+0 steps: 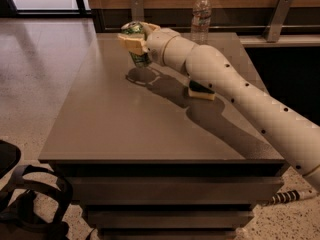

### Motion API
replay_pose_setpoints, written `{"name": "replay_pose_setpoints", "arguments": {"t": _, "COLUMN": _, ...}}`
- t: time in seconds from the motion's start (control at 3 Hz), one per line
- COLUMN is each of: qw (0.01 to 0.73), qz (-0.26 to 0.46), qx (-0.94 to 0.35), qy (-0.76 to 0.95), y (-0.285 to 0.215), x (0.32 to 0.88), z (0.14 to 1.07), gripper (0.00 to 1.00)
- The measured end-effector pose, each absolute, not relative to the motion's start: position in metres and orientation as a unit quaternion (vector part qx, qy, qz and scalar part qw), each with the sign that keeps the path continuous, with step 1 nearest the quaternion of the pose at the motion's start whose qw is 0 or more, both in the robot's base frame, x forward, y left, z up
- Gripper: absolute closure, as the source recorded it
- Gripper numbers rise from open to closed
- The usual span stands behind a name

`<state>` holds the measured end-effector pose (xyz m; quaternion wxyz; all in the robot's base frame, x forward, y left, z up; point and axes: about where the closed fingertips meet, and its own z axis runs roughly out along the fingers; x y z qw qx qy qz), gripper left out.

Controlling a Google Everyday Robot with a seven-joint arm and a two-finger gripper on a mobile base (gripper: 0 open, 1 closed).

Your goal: Place green can upright

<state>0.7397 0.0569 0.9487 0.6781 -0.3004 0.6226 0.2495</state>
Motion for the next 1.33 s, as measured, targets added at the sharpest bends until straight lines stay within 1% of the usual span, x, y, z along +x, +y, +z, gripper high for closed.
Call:
{"name": "replay_pose_setpoints", "arguments": {"t": 0.67, "qw": 0.675, "qz": 0.245, "qx": -0.298, "qy": 0.629, "y": 0.060, "x": 0.737, "z": 0.943, "gripper": 1.00}}
{"name": "replay_pose_setpoints", "arguments": {"t": 1.33, "qw": 0.661, "qz": 0.258, "qx": -0.271, "qy": 0.651, "y": 0.053, "x": 0.738, "z": 0.915, "gripper": 1.00}}
